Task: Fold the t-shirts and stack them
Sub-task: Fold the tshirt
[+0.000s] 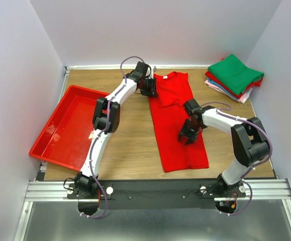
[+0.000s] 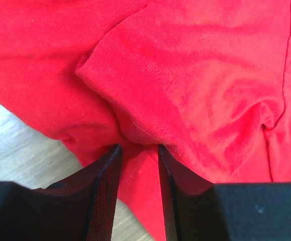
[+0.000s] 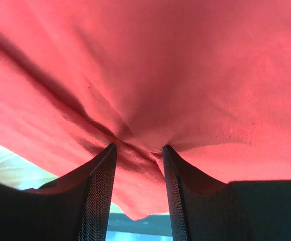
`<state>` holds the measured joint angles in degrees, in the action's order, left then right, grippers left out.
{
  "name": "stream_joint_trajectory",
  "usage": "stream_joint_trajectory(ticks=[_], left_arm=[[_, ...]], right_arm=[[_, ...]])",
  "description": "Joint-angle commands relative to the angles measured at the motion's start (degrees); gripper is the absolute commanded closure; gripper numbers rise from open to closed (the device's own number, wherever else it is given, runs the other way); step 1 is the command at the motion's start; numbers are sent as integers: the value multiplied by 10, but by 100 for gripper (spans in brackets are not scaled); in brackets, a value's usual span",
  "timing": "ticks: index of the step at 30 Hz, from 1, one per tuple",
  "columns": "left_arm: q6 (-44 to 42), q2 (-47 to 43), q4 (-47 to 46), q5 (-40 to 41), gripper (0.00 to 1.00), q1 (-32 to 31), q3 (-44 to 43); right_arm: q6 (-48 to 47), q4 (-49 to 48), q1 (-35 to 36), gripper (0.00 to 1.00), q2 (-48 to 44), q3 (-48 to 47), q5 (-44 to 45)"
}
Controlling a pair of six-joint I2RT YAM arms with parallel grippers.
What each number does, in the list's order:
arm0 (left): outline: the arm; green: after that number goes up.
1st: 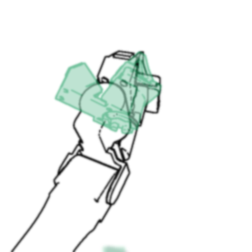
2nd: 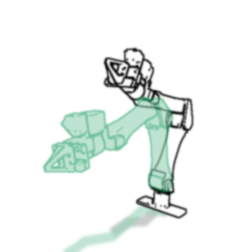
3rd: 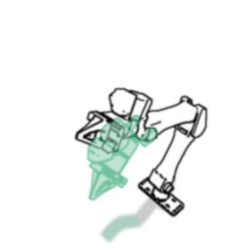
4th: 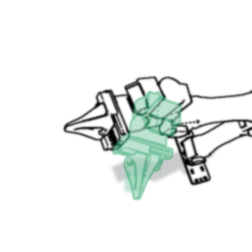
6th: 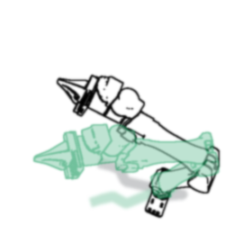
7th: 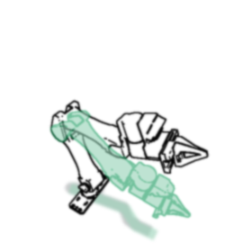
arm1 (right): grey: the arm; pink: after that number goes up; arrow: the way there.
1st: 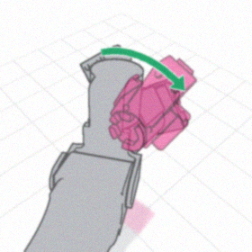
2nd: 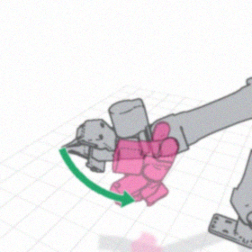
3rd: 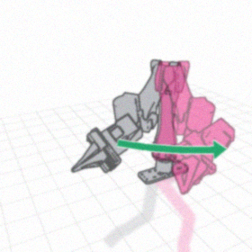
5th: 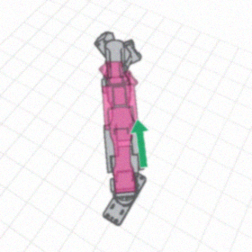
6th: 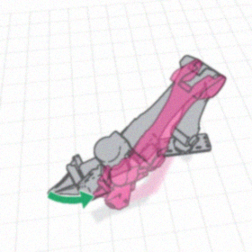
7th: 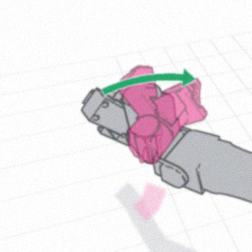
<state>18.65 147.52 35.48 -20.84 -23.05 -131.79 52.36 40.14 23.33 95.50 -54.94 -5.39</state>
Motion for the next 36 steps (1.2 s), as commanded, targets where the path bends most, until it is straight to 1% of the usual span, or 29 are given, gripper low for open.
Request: stream_joint_trajectory(ticks=[1, 5, 11, 15, 16, 17, 19, 20, 22, 23, 24, 26, 27, 28, 29, 31, 32, 36], left_arm=[[-17, 40, -1, 13, 57, 6, -5], [-19, 44, -14, 10, 56, 7, -23], [-26, 12, -35, 21, 54, 6, -22], [-27, -56, -50, 42, 51, 6, -12], [-28, -69, -53, 50, 50, 5, -8], [-30, -95, -55, 60, 50, 5, 2], [-38, -125, -53, 69, 50, 3, 19], [-40, -159, -53, 74, 50, -2, 48], [-42, -197, -53, 94, 50, -12, 92], [-45, -216, -52, 105, 50, -17, 116], [-46, -254, -52, 114, 50, -25, 173], [-48, -290, -56, 135, 50, -52, 235], [-43, -326, -60, 143, 50, -70, 302], [-41, -344, -66, 143, 50, -81, 337], [-35, -380, -82, 141, 50, -90, 405], [-6, -414, -108, 140, 50, -117, 467], [7, -446, -116, 138, 50, -125, 519], [61, -508, -144, 142, 50, -168, 601]], right_arm=[[20, -3, 35, 50, 49, -23, -13], [21, -2, 51, 51, 71, -60, -16], [10, 13, 51, 50, 54, -72, 10], [-1, 43, 51, 47, 11, -59, 41], [-3, 50, 51, 45, -13, -49, 51], [-4, 63, 51, 45, -24, -44, 76], [-8, 76, 51, 44, -47, -26, 87], [-8, 83, 50, 44, -68, -18, 93], [-7, 100, 48, 43, -92, 0, 105], [-5, 105, 47, 43, -102, 26, 105], [-2, 109, 45, 43, -116, 39, 107], [7, 118, 44, 42, -151, 70, 109], [10, 123, 44, 42, -174, 96, 112], [13, 127, 44, 42, -188, 107, 113], [21, 130, 43, 42, -202, 115, 116], [27, 140, 42, 42, -233, 133, 123], [33, 144, 40, 42, -242, 136, 123], [42, 156, 39, 42, -262, 152, 127]])
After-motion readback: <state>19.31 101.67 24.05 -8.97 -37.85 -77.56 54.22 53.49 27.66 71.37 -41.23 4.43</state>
